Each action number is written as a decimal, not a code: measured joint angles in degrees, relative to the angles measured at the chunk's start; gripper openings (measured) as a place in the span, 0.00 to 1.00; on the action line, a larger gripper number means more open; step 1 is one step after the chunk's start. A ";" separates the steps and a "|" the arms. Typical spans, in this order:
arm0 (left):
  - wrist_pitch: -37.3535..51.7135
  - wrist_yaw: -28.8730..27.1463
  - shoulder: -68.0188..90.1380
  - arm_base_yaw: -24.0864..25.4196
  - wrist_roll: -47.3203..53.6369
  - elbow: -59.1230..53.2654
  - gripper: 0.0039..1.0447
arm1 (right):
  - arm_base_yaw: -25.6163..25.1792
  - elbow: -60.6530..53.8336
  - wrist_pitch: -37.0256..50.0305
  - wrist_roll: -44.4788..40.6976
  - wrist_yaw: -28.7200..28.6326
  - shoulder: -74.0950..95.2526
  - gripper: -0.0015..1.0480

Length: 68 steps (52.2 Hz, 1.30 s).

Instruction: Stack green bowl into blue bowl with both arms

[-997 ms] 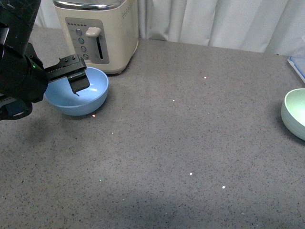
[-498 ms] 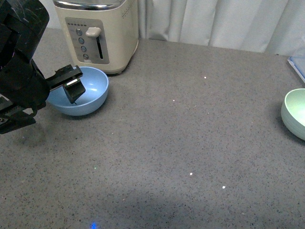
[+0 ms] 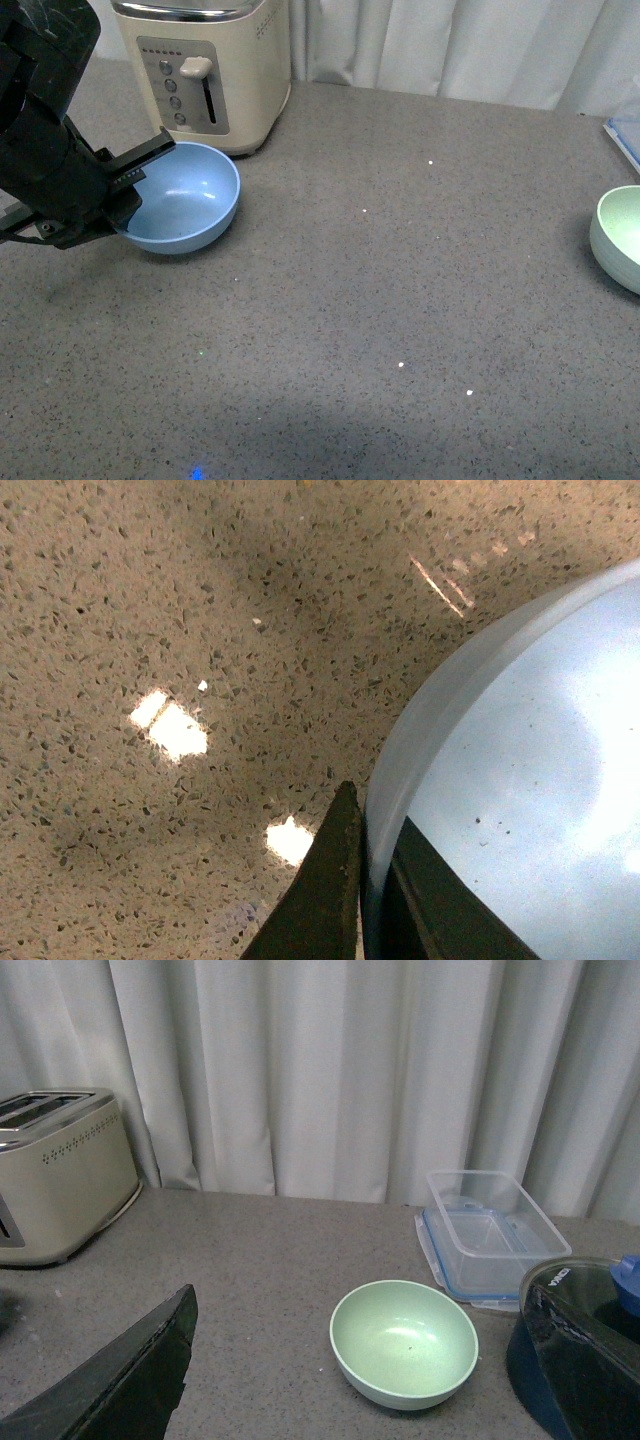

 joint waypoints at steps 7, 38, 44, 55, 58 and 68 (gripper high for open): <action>-0.77 1.03 -0.44 0.00 -0.83 -0.02 0.04 | 0.00 0.00 0.00 0.00 0.00 0.00 0.91; -9.66 2.34 0.61 -25.05 -6.86 11.10 0.04 | 0.00 0.00 0.00 0.00 0.00 0.00 0.91; -10.19 2.10 2.54 -27.58 -6.82 12.81 0.04 | 0.00 0.00 0.00 0.00 0.00 0.00 0.91; -12.00 -0.33 5.25 -28.83 -6.08 14.58 0.04 | 0.00 0.00 0.00 0.00 0.00 0.00 0.91; -12.90 -1.25 5.75 -28.83 -5.68 14.84 0.04 | 0.00 0.00 0.00 0.00 0.00 0.00 0.91; -15.15 -1.79 6.27 -28.24 -5.75 15.43 0.11 | 0.00 0.00 0.00 0.00 0.00 0.00 0.91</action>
